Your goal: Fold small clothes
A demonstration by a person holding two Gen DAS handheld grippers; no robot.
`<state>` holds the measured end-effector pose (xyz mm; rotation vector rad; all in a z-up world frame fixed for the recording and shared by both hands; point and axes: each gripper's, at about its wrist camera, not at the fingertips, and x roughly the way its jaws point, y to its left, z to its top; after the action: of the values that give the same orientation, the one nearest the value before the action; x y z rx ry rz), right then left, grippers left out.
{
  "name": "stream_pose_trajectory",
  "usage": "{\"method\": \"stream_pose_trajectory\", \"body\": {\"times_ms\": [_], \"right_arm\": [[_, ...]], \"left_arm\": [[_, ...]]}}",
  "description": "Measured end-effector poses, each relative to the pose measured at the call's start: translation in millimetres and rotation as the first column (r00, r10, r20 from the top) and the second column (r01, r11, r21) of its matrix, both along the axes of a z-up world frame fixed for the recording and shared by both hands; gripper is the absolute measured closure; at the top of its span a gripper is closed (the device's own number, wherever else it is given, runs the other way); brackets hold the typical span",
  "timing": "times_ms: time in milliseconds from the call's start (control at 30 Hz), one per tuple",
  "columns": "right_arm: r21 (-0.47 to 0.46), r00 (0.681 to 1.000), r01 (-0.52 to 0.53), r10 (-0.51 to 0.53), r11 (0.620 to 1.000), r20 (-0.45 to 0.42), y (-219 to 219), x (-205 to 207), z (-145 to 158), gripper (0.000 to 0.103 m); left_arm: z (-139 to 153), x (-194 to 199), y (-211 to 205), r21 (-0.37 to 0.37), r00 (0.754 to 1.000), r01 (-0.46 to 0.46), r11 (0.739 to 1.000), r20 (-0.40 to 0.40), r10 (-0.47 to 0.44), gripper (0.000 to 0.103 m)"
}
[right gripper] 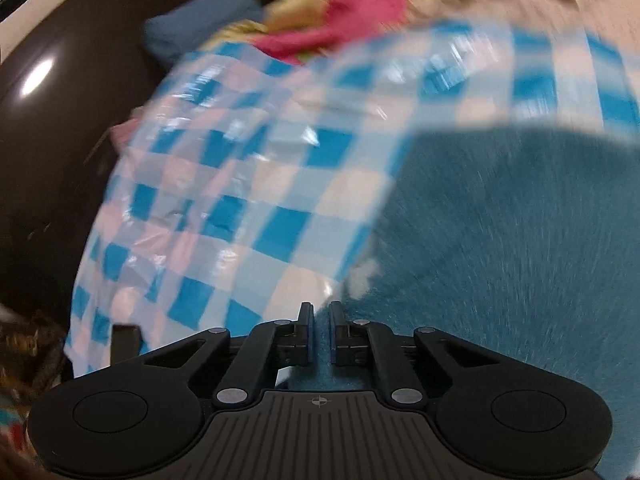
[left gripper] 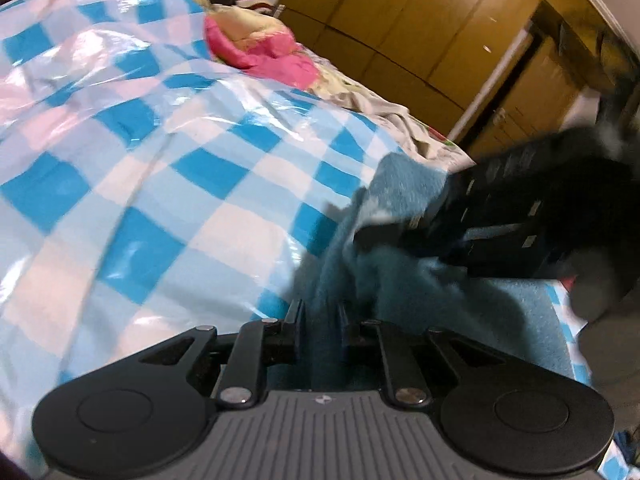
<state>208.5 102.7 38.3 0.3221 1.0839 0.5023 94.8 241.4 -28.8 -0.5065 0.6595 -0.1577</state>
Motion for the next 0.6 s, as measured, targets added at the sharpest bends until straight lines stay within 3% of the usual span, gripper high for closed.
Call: {"method": "stream_pose_trajectory", "body": {"times_ms": [167,233,300,400,467,600], "right_arm": [[0.044,1.0,0.014,-0.013,0.999,-0.022,2.4,1.5,-14.3,0.097],[0.067,0.999,0.026,-0.023,0.997,-0.047,-1.1,7.2,-16.4,0.097],[0.073,0.998,0.028,-0.024,0.997,-0.06,-1.9,11.2,-19.6,0.098],[0.073,0.998,0.027,-0.022,0.997,-0.065,-2.4,13.5,-21.4,0.099],[0.086,0.998,0.008,-0.002,0.996,-0.068,-6.9,16.7,-21.4,0.1],[0.09,0.999,-0.006,0.009,0.996,-0.033,-24.2,14.8,-11.0,0.103]], "left_arm": [[30.7,-47.4,18.9,-0.033,0.991,-0.053,0.998,0.119,0.056,0.078],[44.5,-60.2,9.1,-0.027,0.984,-0.01,1.0,0.179,0.015,0.078],[52.2,-59.2,-11.8,0.028,0.977,0.055,0.998,0.204,-0.059,0.078],[38.5,-37.3,-37.1,0.105,0.985,0.102,0.989,0.127,-0.115,0.078],[17.9,-18.9,-42.3,0.109,0.992,0.114,0.987,0.039,-0.119,0.072],[12.8,-17.0,-38.9,0.082,0.993,0.119,0.989,0.011,-0.121,0.076]]}}
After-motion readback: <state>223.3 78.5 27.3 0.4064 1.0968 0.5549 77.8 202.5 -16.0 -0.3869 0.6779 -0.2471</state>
